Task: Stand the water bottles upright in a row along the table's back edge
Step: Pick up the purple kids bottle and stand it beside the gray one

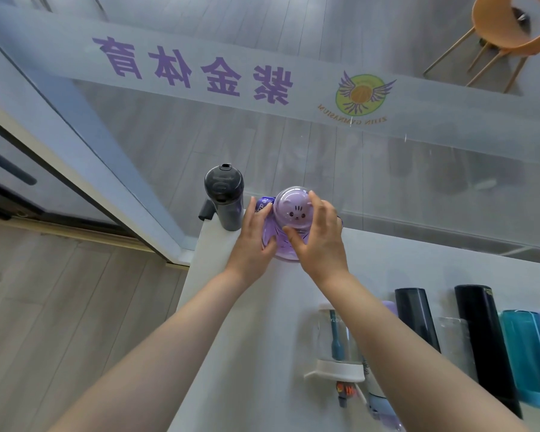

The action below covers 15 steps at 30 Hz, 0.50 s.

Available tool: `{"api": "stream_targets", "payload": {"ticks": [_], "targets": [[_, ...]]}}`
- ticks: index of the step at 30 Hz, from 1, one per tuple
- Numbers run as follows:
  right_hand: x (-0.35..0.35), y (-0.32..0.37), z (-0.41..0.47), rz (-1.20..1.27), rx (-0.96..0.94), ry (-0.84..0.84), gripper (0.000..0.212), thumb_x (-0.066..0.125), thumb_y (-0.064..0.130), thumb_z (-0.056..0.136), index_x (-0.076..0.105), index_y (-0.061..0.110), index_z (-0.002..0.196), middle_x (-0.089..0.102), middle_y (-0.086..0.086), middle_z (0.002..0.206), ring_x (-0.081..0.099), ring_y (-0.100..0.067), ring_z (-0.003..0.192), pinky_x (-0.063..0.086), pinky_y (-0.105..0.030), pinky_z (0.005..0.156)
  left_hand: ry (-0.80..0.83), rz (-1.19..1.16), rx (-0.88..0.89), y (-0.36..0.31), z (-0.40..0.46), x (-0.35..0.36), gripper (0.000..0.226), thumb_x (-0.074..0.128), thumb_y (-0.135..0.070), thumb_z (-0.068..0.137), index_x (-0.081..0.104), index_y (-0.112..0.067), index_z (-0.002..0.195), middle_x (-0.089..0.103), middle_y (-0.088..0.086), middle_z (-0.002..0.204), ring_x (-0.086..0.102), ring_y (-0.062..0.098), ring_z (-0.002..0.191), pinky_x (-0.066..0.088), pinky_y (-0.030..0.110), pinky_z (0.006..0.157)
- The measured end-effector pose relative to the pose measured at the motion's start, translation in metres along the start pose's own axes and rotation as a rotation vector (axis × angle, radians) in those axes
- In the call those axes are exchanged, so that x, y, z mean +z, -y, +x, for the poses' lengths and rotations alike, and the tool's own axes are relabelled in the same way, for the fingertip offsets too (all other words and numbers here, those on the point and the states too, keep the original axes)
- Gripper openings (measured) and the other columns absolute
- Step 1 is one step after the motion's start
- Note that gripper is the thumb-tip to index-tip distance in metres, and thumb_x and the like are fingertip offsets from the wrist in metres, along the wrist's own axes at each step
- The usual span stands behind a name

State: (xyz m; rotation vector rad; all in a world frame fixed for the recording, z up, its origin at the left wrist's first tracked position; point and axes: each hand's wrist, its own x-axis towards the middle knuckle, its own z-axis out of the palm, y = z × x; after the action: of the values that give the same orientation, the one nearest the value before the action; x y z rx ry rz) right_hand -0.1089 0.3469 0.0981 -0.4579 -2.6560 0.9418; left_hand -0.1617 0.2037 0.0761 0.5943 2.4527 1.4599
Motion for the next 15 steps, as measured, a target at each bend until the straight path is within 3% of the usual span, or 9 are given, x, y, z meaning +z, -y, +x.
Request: {"api": "stream_targets", "payload": {"ticks": [6,8,11,13,15], "targets": [[-0.007,-0.004,0.000,0.036,-0.010,0.035,0.081,0.071,0.043,0.081,0.029,0.025,0.148,0.039,-0.003,0.143,0.040,-0.021,0.122,0.040,-0.029,0.089,0.000,0.043,-0.017,-0.006,-0.005,-0.002,0.062,0.059,-0.024,0.094,0.030,-0.019,0.148,0.001,-0.008,0.157,-0.007,-0.028,0.127,0.004,-0.006,0.099],[-0.015,-0.011,-0.002,0.072,-0.034,0.103,0.089,0.072,0.046,0.079,0.023,0.026,0.151,0.036,0.000,0.148,0.038,-0.019,0.128,0.044,-0.037,0.097,-0.009,0.039,0.030,-0.009,-0.011,-0.005,0.064,0.060,-0.030,0.092,0.031,-0.020,0.148,0.005,-0.010,0.157,-0.002,-0.020,0.136,0.007,0.005,0.110],[-0.028,-0.022,-0.010,0.160,-0.042,0.158,0.096,0.073,0.049,0.076,0.020,0.019,0.151,0.030,-0.002,0.152,0.039,-0.021,0.134,0.043,-0.045,0.105,0.054,0.012,0.110,-0.005,-0.022,-0.012,0.066,0.056,-0.025,0.087,0.031,-0.019,0.147,0.016,-0.006,0.158,0.012,0.006,0.146,0.025,0.038,0.118],[-0.034,-0.029,-0.017,0.114,-0.125,0.209,0.099,0.073,0.051,0.075,0.020,0.015,0.150,0.028,-0.003,0.154,0.036,-0.021,0.139,0.039,-0.042,0.109,0.109,0.001,0.110,0.000,-0.028,-0.017,0.073,0.054,-0.017,0.081,0.028,-0.017,0.149,0.018,-0.005,0.159,0.015,0.009,0.147,0.029,0.046,0.115],[-0.037,-0.032,-0.024,0.012,-0.196,0.299,0.105,0.077,0.045,0.074,0.016,0.014,0.153,0.016,0.000,0.161,0.020,-0.014,0.147,0.031,-0.031,0.114,0.170,0.020,0.073,0.005,-0.031,-0.019,0.080,0.054,-0.007,0.078,0.023,-0.018,0.150,0.018,-0.005,0.159,0.015,0.009,0.146,0.027,0.046,0.116]]}}
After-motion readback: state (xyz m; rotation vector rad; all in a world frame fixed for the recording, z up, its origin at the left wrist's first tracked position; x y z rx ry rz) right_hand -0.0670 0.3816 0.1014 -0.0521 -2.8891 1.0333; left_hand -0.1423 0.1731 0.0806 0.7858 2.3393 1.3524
